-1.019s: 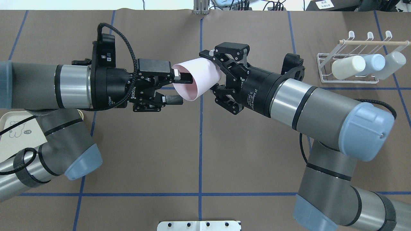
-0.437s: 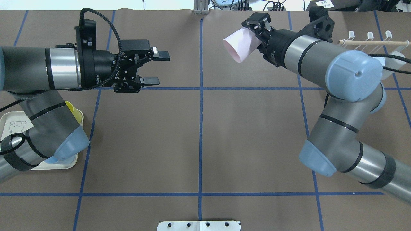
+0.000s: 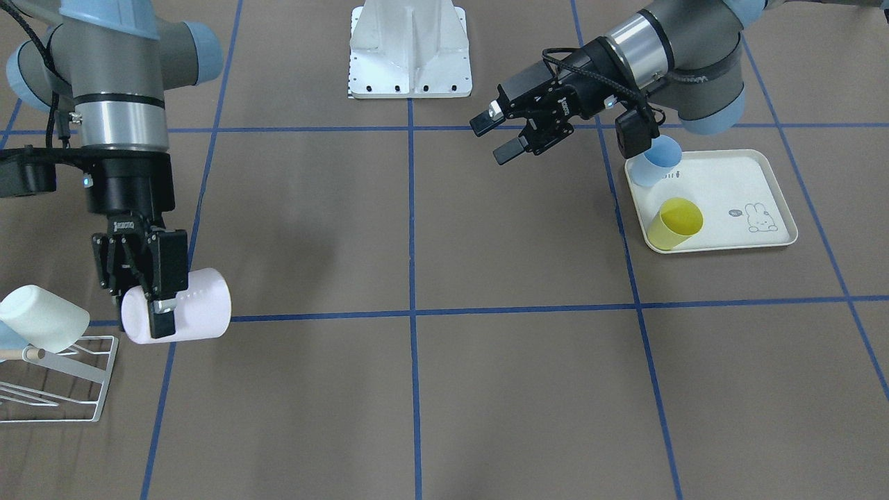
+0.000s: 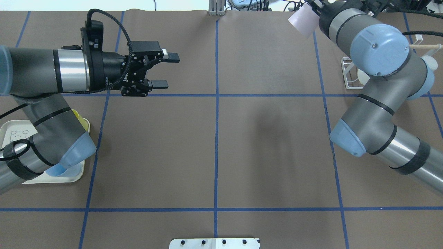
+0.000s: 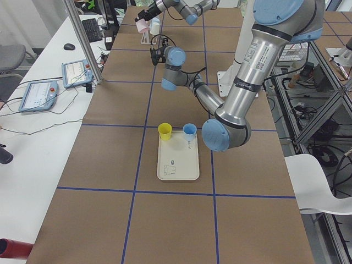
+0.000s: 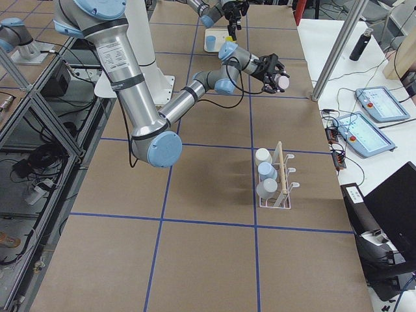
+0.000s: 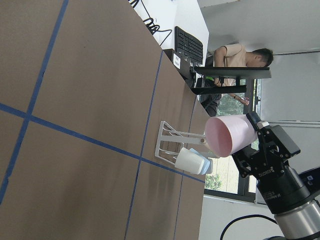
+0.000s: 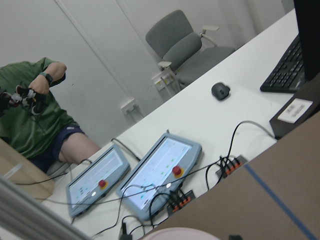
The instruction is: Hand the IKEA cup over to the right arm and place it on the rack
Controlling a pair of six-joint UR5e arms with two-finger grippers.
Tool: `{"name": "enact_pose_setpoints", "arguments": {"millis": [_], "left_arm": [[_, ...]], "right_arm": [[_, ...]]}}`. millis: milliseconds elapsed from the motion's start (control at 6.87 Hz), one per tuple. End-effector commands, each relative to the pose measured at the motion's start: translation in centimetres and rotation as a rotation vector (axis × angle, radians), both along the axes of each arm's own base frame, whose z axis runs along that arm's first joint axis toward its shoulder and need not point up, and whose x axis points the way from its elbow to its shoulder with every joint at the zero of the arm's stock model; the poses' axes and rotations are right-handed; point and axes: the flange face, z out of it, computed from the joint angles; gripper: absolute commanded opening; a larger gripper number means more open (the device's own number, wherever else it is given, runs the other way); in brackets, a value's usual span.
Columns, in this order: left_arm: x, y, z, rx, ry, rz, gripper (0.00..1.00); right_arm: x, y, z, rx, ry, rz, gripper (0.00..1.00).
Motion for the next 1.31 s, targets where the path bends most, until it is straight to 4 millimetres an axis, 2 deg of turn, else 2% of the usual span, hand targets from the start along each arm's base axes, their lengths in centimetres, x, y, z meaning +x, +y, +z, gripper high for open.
{"name": "enact_pose_setpoints", "arguments": {"millis": [0,146,291,437,728,1165], "left_arm": [[0.5,-0.7,1.0,-0.010,-0.020,-0.007,1.00],[1.0,-1.0,1.6,0.021,-0.049,-0.014,1.00],[1.3,-1.1,1.9,0.018,-0.053,-0.013,1.00],[1.4,-1.2,1.7,0.020,-0.054,-0.013,1.00],[1.6,-1.1,1.7,0.018,-0.053,-0.010,1.00],[1.6,-1.1,1.6,0.020,-0.051,-0.010,1.00]], "right_arm": [[1.2,-3.0,4.5,-0.017,0.251,0.170,0.12],[3.5,-4.4,5.3,-0.025,0.336,0.199,0.12],[5.9,-4.5,8.3,-0.054,0.420,0.199,0.12],[6.9,-3.3,12.3,-0.089,0.480,0.199,0.12],[7.4,-2.6,15.3,-0.121,0.518,0.197,0.12],[6.7,-3.3,17.1,-0.148,0.543,0.190,0.12]]}}
